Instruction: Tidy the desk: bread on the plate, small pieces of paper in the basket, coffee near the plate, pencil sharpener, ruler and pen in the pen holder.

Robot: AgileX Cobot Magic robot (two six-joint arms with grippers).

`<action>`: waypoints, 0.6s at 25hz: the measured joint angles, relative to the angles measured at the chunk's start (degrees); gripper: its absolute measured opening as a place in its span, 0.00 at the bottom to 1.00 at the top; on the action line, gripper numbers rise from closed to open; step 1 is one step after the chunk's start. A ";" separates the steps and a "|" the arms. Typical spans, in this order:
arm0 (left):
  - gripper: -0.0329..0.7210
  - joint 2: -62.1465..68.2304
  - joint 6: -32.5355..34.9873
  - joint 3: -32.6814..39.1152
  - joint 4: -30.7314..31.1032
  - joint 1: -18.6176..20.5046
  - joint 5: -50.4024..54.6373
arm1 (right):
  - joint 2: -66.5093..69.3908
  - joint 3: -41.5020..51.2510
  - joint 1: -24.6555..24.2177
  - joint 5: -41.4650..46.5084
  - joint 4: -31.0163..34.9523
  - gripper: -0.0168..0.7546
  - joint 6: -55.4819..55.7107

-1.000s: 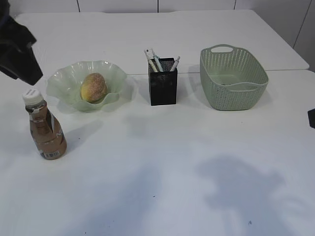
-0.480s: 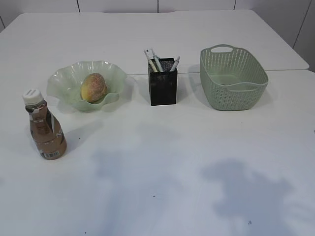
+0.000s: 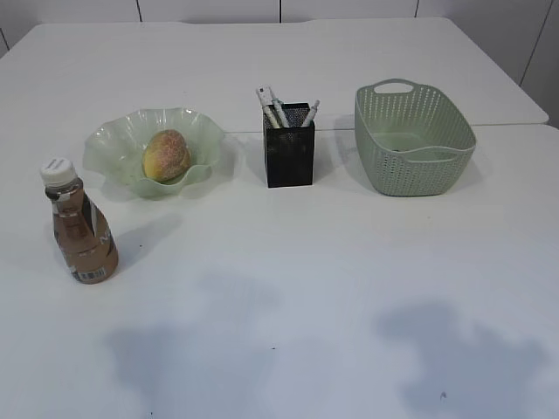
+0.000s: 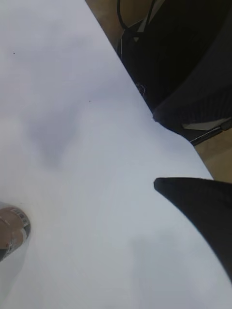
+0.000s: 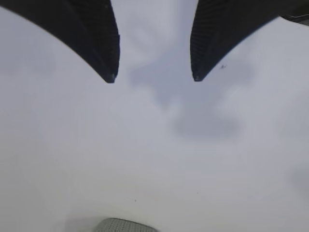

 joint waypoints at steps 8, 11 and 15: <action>0.39 -6.48 -0.80 6.45 0.00 0.00 0.19 | -9.56 -0.04 0.00 9.13 -1.38 0.52 0.00; 0.39 -7.77 -0.80 7.48 0.00 0.00 0.32 | -13.21 -0.04 0.00 12.84 -1.38 0.52 0.00; 0.39 -10.23 -0.80 7.51 -0.23 0.00 0.42 | -16.98 -0.13 0.00 16.72 -1.38 0.52 0.00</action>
